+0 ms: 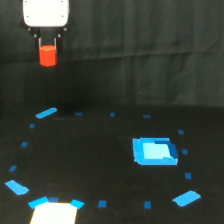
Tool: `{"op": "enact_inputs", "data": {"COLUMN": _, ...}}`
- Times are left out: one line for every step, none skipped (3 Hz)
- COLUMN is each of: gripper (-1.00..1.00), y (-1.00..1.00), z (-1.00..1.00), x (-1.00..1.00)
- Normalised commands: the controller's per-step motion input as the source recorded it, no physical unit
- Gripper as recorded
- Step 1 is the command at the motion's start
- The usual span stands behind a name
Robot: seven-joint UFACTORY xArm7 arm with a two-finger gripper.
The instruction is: Pick up the red object from the table
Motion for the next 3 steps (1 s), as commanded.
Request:
{"op": "enact_inputs", "data": {"gripper": -0.99, "y": -0.15, "z": 0.31, "x": -0.13}}
{"op": "enact_inputs", "data": {"gripper": -1.00, "y": 0.01, "z": 0.10, "x": -0.32}}
{"op": "enact_inputs", "data": {"gripper": -1.00, "y": -0.34, "z": 0.40, "x": -0.18}}
